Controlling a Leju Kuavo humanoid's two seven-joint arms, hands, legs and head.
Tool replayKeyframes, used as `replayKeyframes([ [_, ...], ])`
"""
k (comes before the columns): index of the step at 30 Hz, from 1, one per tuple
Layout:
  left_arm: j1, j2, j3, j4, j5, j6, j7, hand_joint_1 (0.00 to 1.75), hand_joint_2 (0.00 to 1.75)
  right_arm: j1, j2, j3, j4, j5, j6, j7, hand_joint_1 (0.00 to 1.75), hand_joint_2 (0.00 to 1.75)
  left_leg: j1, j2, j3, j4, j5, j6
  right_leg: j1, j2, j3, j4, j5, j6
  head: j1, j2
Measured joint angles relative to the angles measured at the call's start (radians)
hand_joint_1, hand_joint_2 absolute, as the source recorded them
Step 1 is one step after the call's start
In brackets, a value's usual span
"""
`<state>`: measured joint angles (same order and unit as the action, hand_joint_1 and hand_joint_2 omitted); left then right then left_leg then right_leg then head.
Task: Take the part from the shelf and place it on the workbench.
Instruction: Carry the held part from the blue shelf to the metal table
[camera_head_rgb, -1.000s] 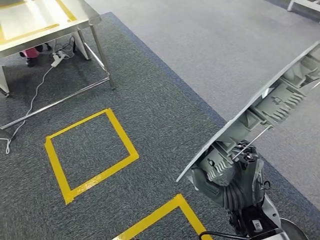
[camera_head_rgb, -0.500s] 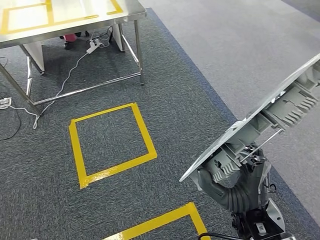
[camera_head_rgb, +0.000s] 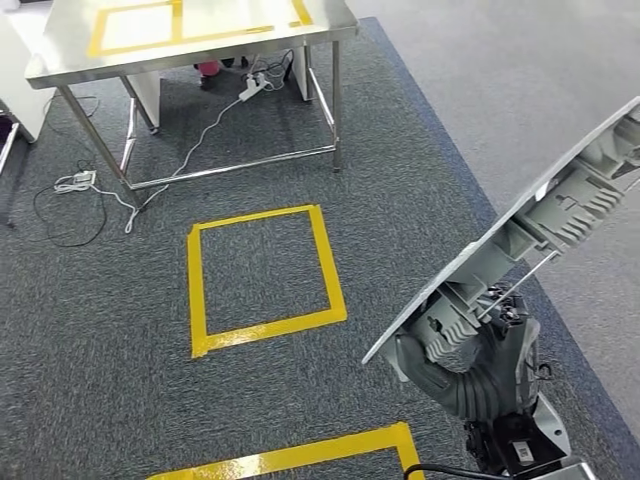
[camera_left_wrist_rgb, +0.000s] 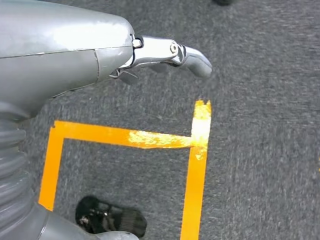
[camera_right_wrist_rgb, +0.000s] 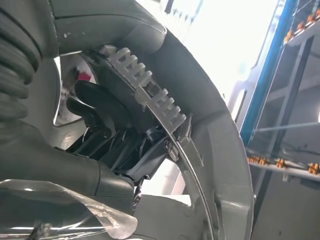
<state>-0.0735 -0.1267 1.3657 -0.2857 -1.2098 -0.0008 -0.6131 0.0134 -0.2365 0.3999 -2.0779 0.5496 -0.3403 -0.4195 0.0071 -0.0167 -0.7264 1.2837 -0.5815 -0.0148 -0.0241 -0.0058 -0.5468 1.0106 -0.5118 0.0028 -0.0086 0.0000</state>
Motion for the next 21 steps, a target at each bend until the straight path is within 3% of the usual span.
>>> replayKeyframes([
  [1, 0.001, 0.000, -0.001, 0.000, 0.001, 0.000, 0.000, 0.00, 1.75, 0.001, 0.000, -0.001, 0.000, -0.001, 0.000, 0.000, 1.75, 1.75, 0.002, 0.002, -0.009, 0.018, 0.004, -0.002, 0.001, -0.008, 0.002, 0.000, -0.002, 0.000, 0.000, 0.000],
  [2, 0.002, 0.000, -0.001, 0.000, 0.002, 0.000, 0.000, 0.00, 1.75, 0.001, 0.000, -0.002, 0.000, -0.001, 0.000, 0.000, 1.75, 1.75, 0.003, 0.003, 0.001, -0.004, 0.027, -0.001, 0.001, -0.014, 0.005, 0.000, -0.005, 0.001, 0.000, 0.000],
  [4, 0.004, 0.001, -0.002, 0.000, 0.004, 0.000, 0.000, 0.00, 1.75, 0.002, 0.000, -0.004, 0.000, -0.001, -0.001, 0.000, 1.75, 1.75, 0.003, 0.005, 0.063, -0.128, 0.095, 0.005, 0.001, -0.022, 0.014, 0.000, -0.010, 0.005, 0.000, 0.000],
  [6, 0.003, 0.003, -0.002, 0.000, 0.005, 0.000, 0.000, 0.00, 1.75, 0.001, 0.000, -0.005, 0.000, -0.002, -0.002, 0.000, 1.75, 1.75, -0.002, 0.009, 0.115, -0.232, 0.125, 0.015, 0.005, -0.026, 0.017, 0.000, -0.015, 0.011, 0.001, 0.000],
  [10, 0.005, 0.002, -0.003, 0.000, 0.006, 0.000, 0.000, 0.00, 1.75, 0.004, 0.000, -0.007, 0.000, -0.003, -0.002, 0.002, 1.75, 1.75, -0.003, 0.011, 0.127, -0.264, 0.122, 0.013, 0.009, -0.026, 0.018, -0.002, -0.018, 0.010, 0.002, 0.000],
  [21, 0.005, 0.001, -0.003, 0.000, 0.008, 0.000, 0.000, 0.00, 1.75, 0.005, 0.000, -0.008, 0.000, -0.014, -0.001, 0.012, 1.75, 1.75, -0.007, 0.011, 0.128, -0.263, 0.118, 0.025, 0.006, -0.025, 0.024, -0.018, -0.013, 0.026, 0.002, 0.000],
])
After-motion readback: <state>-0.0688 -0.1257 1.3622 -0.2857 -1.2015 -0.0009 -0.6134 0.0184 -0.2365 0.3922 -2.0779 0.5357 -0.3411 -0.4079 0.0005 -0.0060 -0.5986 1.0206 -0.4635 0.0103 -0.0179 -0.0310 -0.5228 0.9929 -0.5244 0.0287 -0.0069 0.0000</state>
